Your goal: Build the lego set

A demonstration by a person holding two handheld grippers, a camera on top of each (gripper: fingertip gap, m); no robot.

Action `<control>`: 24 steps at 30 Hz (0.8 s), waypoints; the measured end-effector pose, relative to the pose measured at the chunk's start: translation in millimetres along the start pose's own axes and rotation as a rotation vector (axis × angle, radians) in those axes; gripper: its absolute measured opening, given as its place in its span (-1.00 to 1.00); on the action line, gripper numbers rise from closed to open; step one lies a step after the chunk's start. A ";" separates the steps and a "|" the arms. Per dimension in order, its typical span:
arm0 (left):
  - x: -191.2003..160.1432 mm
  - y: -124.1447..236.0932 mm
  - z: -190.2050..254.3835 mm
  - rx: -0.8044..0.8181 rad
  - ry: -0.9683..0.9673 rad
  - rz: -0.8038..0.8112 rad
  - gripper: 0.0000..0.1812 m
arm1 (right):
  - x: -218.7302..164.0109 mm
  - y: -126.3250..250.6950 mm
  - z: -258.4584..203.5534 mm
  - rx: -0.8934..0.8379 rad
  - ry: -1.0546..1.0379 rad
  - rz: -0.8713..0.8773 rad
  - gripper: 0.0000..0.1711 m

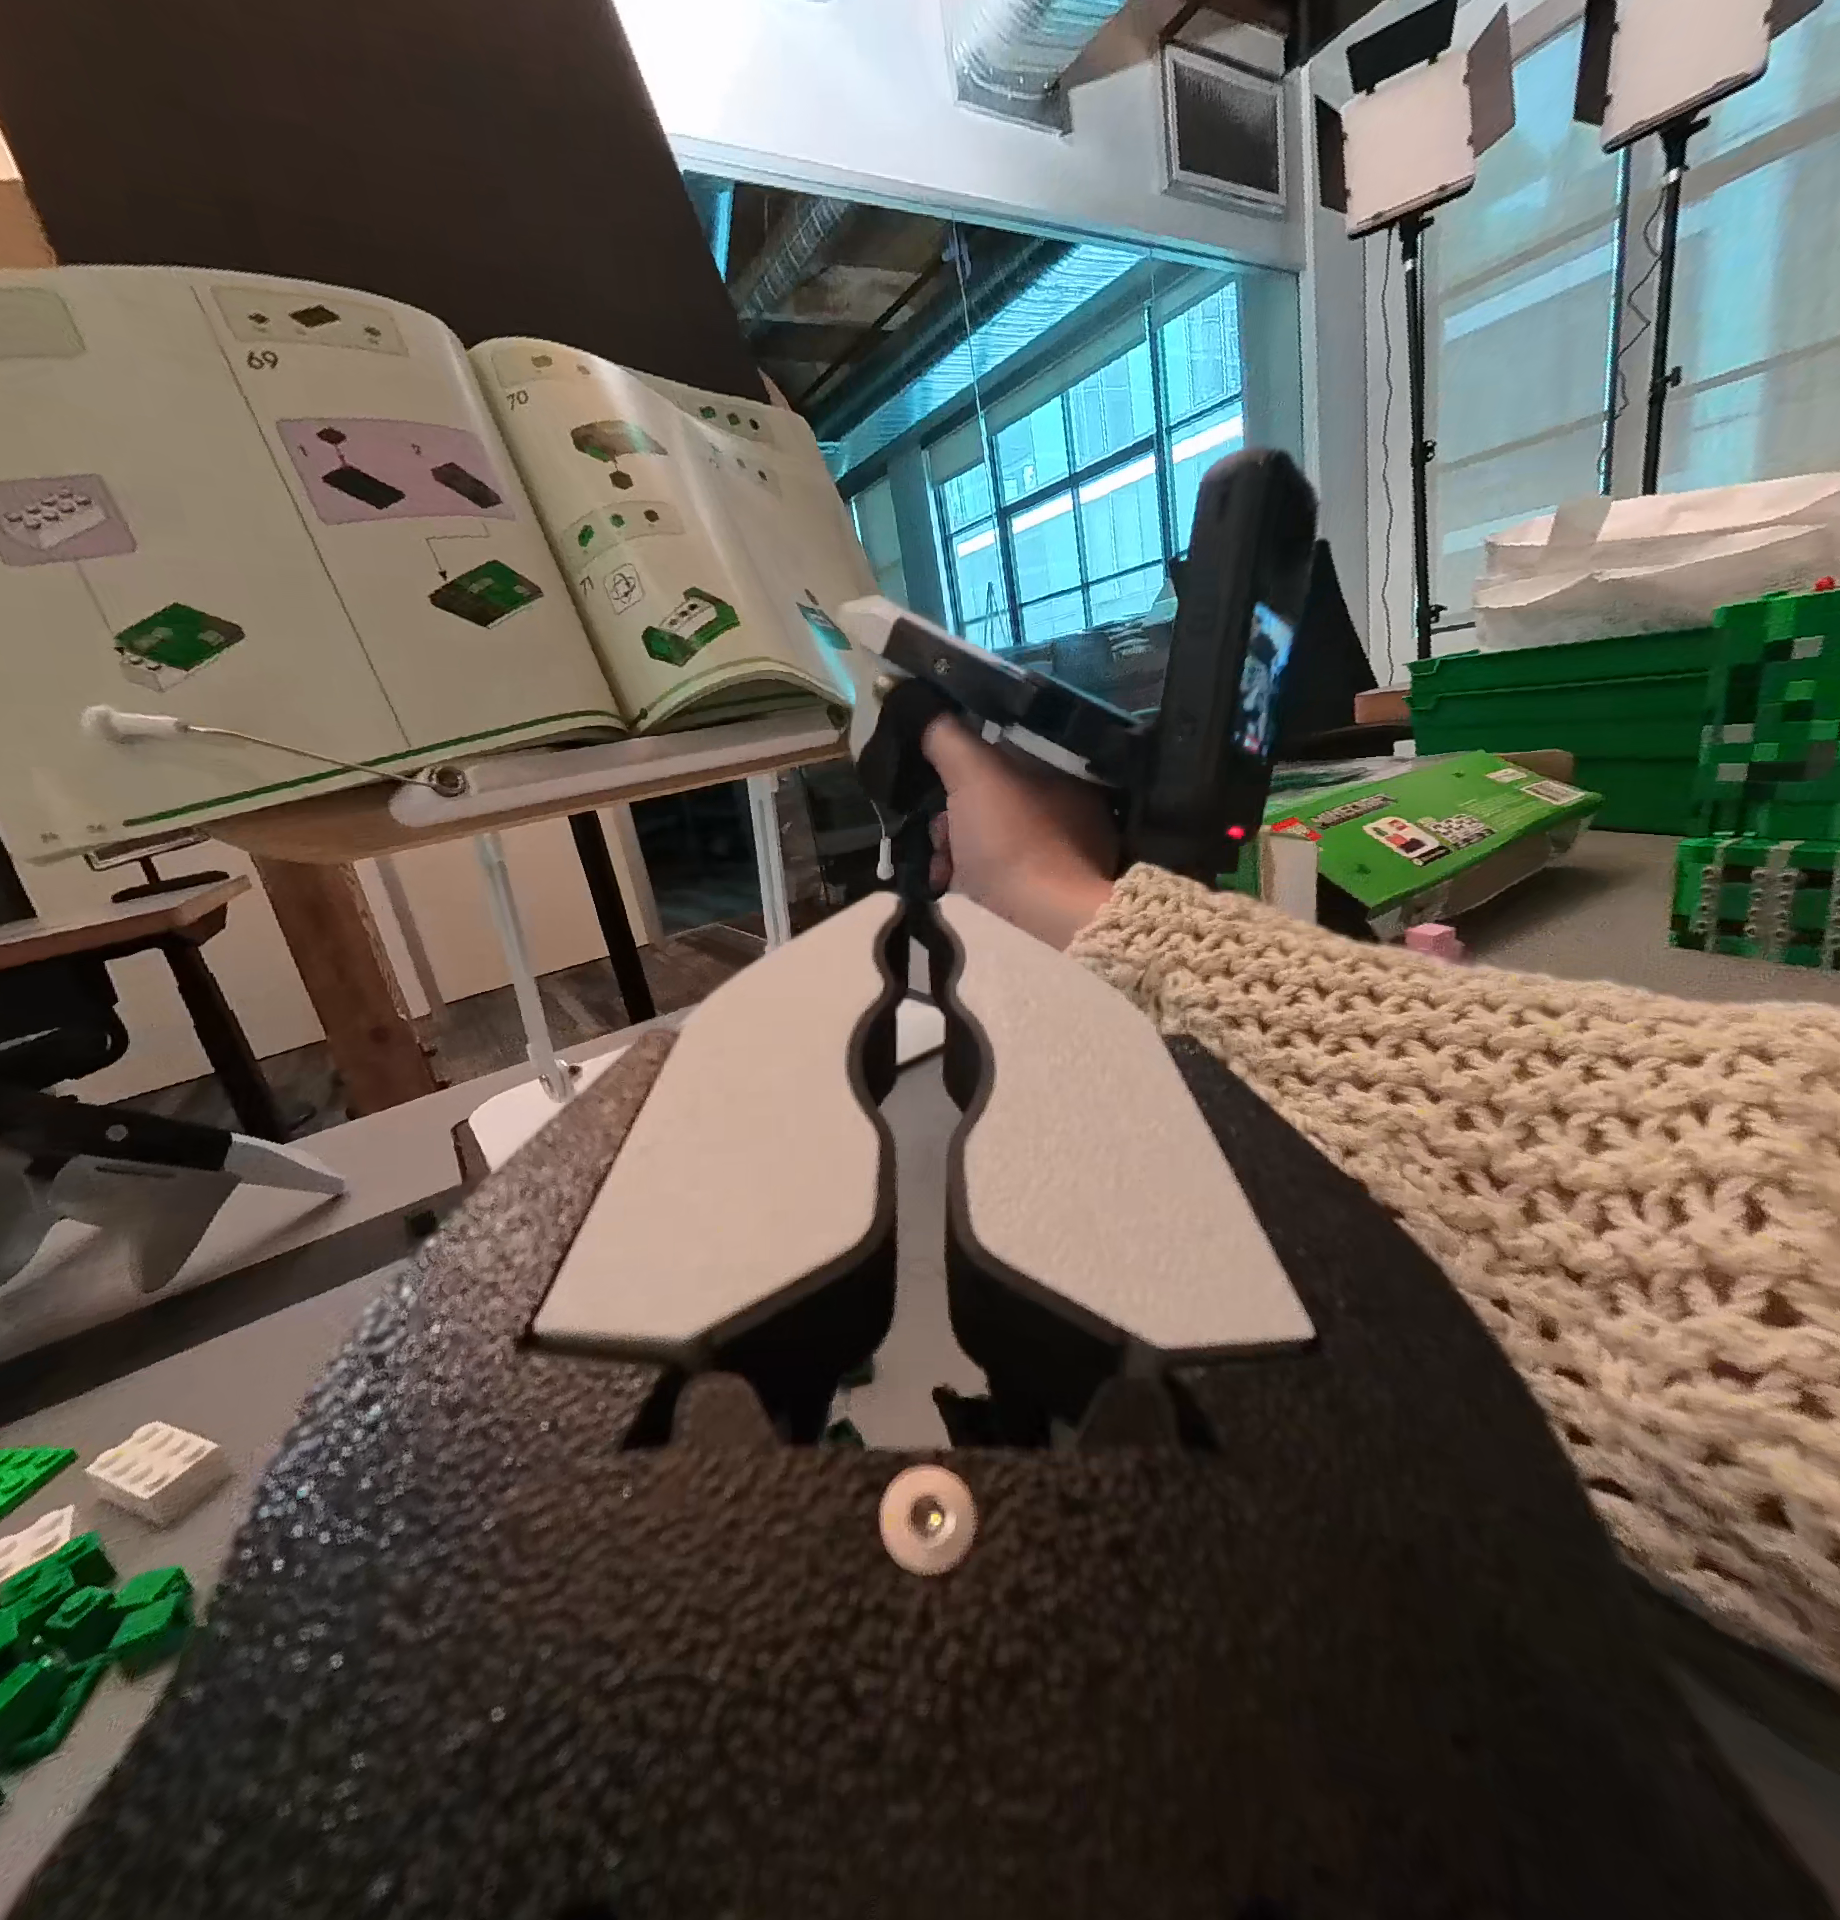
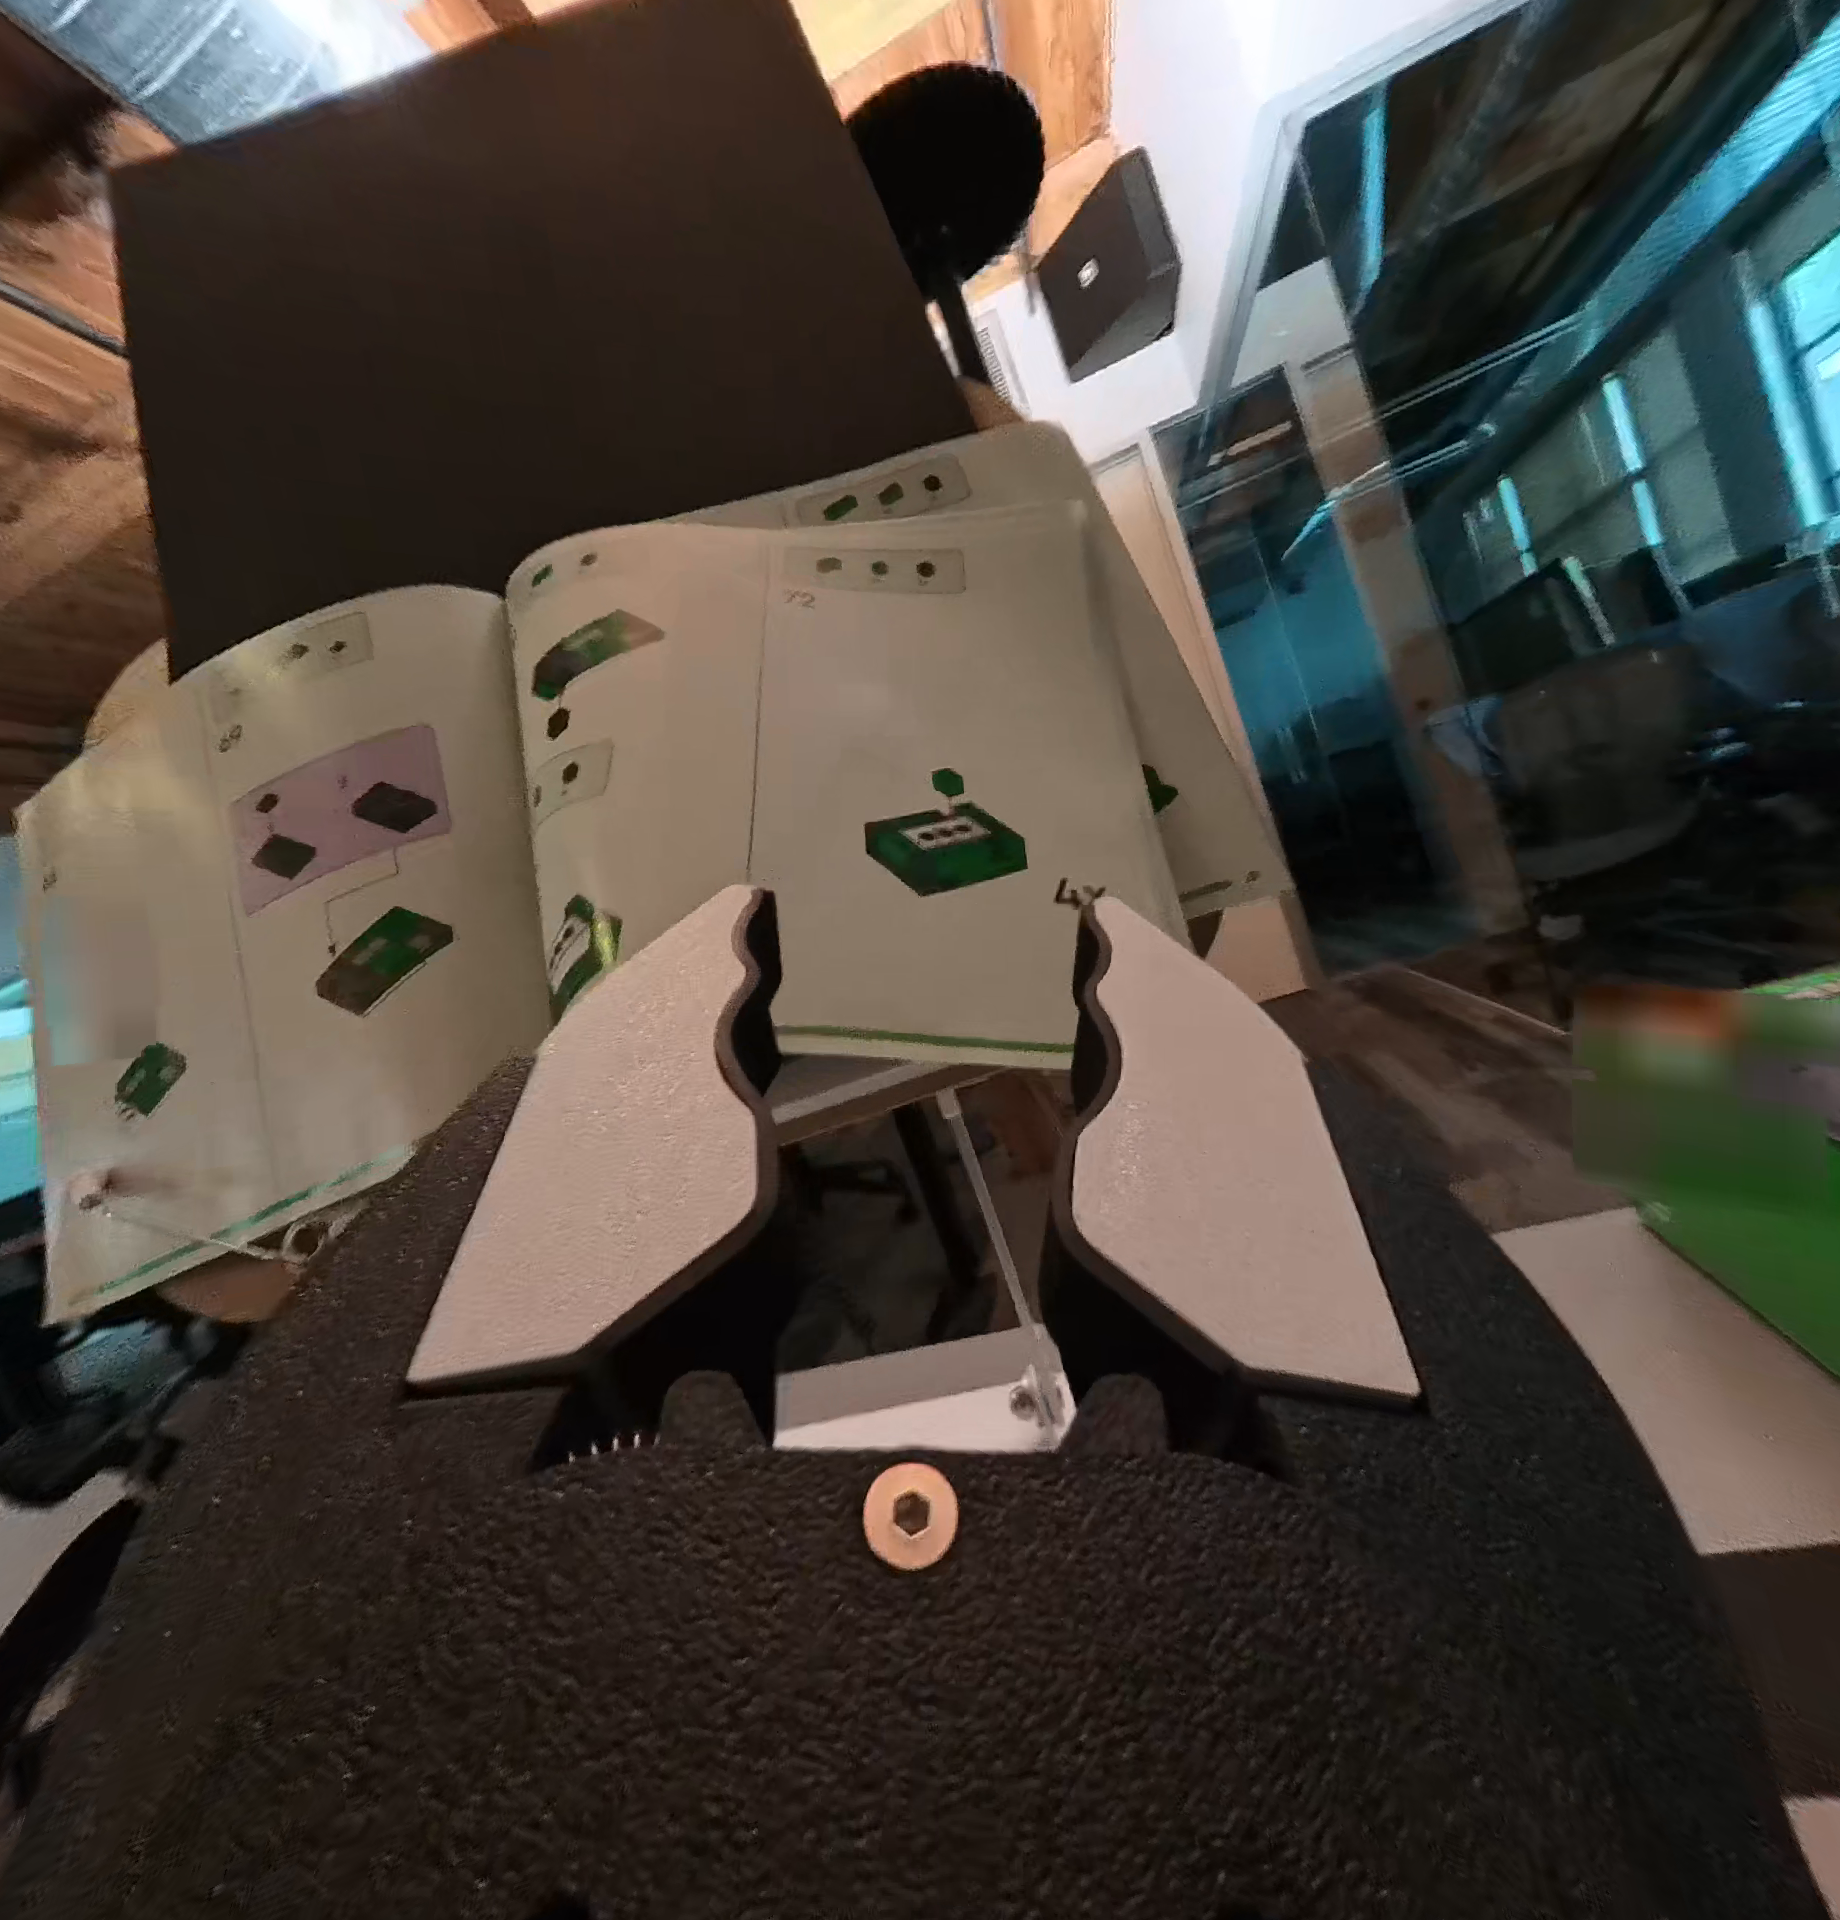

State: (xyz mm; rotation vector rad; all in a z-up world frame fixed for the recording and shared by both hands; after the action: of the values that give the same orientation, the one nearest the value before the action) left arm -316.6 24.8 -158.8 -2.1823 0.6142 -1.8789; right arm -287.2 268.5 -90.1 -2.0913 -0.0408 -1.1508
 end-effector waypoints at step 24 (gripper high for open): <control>-7.3 -0.4 7.0 -0.038 0.013 -0.040 -1.00 | -34.9 -5.2 31.1 -0.033 -0.184 -0.228 -0.13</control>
State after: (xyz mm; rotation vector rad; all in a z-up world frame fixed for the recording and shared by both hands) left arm -310.5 27.5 -166.4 -2.2230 0.6182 -1.9185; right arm -287.6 302.0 -123.2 -2.2608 -0.3573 -1.0910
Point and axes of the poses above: each gripper's, where its closed fingertips meet, y back along the fingers, x out of its top, z = x × y across the jaws, the point moved 1 cm from there along y, back along the fingers, and after that the axes turned 8 degrees about z, right-handed, at the moved point
